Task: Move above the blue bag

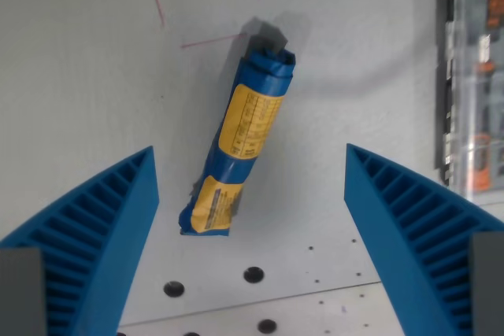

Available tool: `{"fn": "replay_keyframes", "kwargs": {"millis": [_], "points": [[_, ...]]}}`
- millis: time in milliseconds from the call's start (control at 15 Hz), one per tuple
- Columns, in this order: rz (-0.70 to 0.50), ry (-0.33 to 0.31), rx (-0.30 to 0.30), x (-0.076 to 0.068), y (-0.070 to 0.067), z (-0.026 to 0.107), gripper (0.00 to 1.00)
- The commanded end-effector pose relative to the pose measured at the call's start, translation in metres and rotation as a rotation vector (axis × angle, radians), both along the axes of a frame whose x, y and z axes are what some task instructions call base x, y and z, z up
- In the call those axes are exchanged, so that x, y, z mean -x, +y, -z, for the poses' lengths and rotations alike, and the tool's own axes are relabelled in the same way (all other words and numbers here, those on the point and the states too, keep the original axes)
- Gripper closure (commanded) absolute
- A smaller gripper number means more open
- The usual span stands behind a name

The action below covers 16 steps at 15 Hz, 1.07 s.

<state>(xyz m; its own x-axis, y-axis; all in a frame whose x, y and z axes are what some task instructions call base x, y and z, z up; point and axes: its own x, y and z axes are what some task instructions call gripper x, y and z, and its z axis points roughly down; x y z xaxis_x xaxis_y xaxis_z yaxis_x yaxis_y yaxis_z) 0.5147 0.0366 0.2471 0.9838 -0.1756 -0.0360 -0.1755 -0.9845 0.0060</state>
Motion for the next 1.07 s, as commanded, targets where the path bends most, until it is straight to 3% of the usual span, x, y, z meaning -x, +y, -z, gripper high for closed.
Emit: {"fn": "replay_keyframes", "kwargs": {"millis": [67, 1067], "points": [[0.166, -0.103, 0.004, 0.010, 0.005, 0.009, 0.00], [0.355, -0.100, 0.000, 0.032, 0.014, 0.064, 0.00]]}}
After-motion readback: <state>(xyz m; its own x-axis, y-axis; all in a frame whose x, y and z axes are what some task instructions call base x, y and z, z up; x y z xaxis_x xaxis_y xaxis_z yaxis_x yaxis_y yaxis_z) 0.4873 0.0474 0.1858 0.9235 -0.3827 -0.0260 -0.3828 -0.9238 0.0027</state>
